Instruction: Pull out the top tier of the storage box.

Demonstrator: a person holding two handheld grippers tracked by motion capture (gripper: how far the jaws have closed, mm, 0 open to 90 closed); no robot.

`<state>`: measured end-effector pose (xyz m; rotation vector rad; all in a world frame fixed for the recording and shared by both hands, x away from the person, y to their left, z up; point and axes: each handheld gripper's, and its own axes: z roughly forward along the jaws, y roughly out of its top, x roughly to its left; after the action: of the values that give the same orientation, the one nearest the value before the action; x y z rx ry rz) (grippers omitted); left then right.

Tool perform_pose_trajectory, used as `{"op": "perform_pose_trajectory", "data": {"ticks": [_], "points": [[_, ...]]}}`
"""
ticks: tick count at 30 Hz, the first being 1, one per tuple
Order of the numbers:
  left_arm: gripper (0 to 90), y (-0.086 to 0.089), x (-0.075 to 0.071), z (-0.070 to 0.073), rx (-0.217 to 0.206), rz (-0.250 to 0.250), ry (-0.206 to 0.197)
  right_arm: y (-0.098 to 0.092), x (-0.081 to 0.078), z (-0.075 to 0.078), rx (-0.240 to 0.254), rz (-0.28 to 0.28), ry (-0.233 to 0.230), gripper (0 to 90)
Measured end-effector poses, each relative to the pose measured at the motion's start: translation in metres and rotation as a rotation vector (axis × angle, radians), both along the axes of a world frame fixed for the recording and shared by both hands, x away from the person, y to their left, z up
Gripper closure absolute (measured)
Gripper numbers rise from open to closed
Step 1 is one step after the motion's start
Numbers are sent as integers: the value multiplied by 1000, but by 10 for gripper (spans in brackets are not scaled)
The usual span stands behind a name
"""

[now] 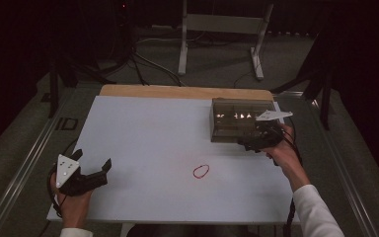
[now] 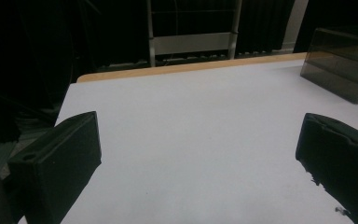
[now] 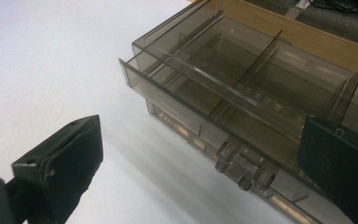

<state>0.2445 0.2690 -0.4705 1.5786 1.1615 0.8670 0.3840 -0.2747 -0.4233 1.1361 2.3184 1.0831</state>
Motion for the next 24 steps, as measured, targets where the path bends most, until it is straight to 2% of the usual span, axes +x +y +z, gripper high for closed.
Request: {"op": "perform_pose_trajectory", "data": {"ticks": [7,14,18,24], "points": [[16,0,0,0,0,0,-1,-3,8,1,-25,27,12,6],[16,0,0,0,1,-2,0,-7,13,3,1,45,-1,6],[16,0,0,0,1,-2,1,-6,13,-2,-32,71,4,6],[16,0,1,0,1,-3,2,-6,15,-6,-32,81,6,8]]}}
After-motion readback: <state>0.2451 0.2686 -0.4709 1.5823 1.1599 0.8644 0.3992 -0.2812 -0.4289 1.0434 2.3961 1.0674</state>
